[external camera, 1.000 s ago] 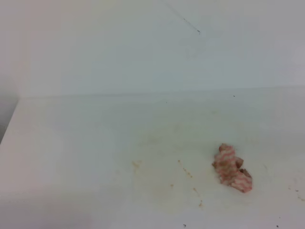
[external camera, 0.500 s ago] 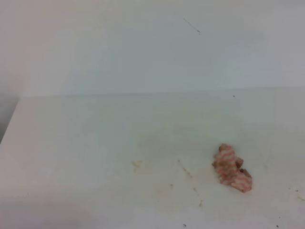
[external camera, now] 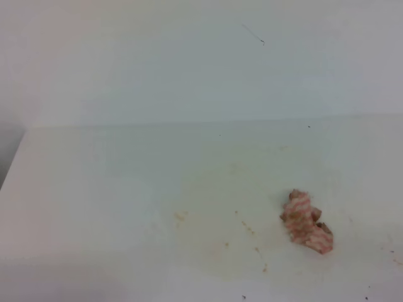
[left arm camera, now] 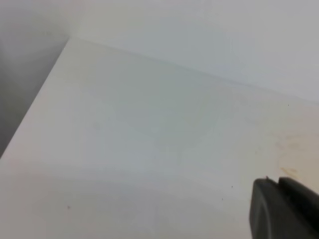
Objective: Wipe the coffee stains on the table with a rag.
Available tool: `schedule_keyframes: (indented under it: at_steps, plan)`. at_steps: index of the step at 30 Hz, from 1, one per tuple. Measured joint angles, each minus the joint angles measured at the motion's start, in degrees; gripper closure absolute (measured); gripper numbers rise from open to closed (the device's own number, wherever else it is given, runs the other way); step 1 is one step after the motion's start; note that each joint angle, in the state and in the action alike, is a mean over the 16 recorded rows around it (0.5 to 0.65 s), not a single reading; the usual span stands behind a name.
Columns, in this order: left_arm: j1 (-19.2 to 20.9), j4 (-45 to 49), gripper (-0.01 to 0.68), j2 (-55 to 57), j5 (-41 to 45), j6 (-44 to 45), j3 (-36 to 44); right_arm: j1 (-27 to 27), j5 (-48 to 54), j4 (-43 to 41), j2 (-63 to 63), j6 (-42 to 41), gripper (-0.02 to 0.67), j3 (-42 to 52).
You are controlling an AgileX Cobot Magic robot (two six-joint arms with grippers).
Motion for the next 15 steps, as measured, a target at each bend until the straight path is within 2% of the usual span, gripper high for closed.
schedule_keyframes:
  at_steps: [6,15]
  plan:
    - [0.0,0.0,0.674,0.0,0.0,0.0,0.0,-3.3,-0.1,1.1,-2.2,-2.4,0.651,4.5]
    - [0.0,0.0,0.674,0.0,0.0,0.0,0.0,-3.8,1.6,2.9,-2.6,-8.2,0.652,8.8]
